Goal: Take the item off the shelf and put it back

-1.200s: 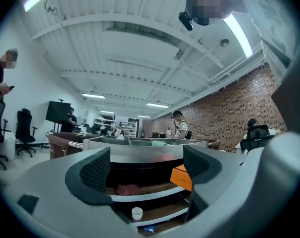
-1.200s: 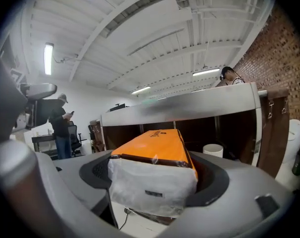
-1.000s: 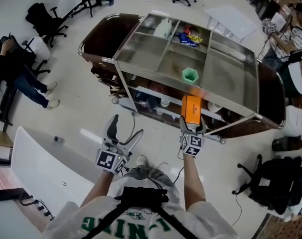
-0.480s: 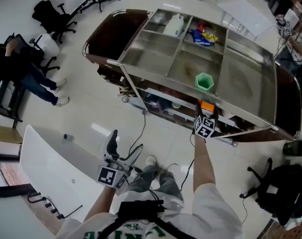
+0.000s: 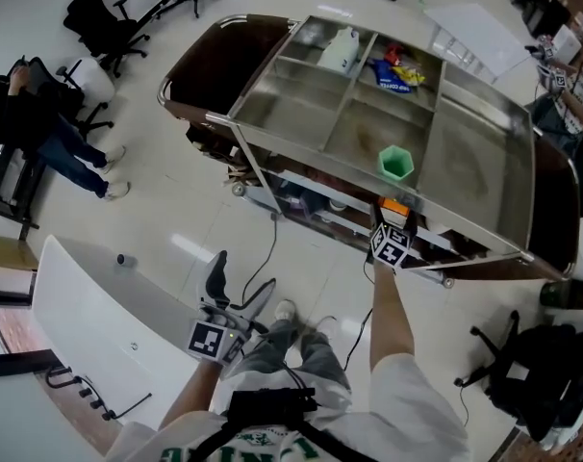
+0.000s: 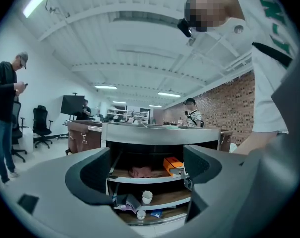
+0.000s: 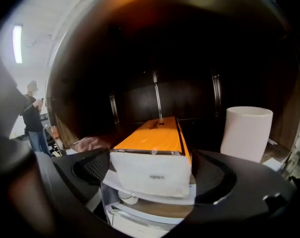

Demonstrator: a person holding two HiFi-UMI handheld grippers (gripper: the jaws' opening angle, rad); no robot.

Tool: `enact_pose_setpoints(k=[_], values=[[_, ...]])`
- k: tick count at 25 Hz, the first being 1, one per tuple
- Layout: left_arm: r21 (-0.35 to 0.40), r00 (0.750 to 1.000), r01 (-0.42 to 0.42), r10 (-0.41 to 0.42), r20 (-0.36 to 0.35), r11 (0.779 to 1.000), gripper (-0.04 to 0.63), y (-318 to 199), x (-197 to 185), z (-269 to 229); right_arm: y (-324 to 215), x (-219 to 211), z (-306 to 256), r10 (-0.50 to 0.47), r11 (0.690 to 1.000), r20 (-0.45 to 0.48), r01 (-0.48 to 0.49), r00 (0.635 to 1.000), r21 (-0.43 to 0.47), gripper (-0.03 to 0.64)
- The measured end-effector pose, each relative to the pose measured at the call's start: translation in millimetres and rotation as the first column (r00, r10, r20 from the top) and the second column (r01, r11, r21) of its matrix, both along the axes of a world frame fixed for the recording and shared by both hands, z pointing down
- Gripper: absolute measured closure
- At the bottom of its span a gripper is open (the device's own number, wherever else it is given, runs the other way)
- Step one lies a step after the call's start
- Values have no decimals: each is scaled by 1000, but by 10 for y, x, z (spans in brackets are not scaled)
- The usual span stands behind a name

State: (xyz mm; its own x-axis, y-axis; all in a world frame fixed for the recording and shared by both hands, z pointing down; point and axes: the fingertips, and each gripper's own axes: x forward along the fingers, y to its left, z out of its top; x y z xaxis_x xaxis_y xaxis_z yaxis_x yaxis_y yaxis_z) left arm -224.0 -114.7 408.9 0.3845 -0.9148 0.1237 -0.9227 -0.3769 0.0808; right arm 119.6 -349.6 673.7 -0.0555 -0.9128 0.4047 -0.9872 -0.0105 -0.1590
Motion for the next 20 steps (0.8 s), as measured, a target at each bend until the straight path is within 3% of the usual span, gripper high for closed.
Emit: enact_pose_setpoints(k=[4,10,20], values=[[2,999,-36,36,-25,999,153,-94,176,-83,397,-69,-171,-31,998,63,28,997,48,72],[28,994,-94,95,-58,995,153,-236,409,-216,1083,-192,-898,-96,982,48,86,994,169,76],[100,977,-209,211,-13,973,153,-335,709,-112,1945,-135,-2439,-103,906,8,90,995,414,94]])
